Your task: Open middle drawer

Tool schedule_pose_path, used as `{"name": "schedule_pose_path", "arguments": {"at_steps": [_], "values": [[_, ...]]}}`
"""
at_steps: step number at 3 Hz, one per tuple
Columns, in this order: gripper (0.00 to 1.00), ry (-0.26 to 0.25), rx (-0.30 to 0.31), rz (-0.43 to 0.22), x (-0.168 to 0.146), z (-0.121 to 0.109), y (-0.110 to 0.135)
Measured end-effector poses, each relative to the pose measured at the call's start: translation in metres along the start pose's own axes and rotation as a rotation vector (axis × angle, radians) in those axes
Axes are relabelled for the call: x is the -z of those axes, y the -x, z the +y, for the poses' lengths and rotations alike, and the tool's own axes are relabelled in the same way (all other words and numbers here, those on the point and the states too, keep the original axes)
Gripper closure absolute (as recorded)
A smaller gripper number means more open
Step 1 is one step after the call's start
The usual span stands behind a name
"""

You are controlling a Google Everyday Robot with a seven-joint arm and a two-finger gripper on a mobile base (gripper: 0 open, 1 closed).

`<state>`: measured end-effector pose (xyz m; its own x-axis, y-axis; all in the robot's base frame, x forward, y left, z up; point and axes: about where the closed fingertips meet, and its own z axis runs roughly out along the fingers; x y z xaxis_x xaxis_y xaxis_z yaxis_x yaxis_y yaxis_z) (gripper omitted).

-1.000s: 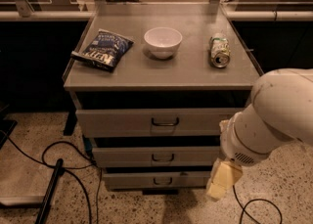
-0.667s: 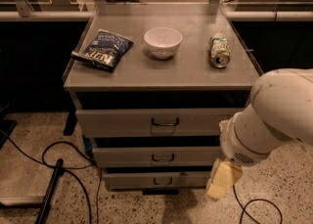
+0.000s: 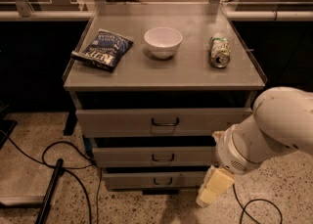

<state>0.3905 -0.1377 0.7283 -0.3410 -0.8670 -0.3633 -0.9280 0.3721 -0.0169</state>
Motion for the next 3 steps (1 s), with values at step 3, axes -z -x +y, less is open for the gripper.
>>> {"name": "schedule_pose_path", "arguments": {"at_steps": [3], "values": [[0.0,0.084,0.006,-0.088,-0.065,0.004,0.011]]}}
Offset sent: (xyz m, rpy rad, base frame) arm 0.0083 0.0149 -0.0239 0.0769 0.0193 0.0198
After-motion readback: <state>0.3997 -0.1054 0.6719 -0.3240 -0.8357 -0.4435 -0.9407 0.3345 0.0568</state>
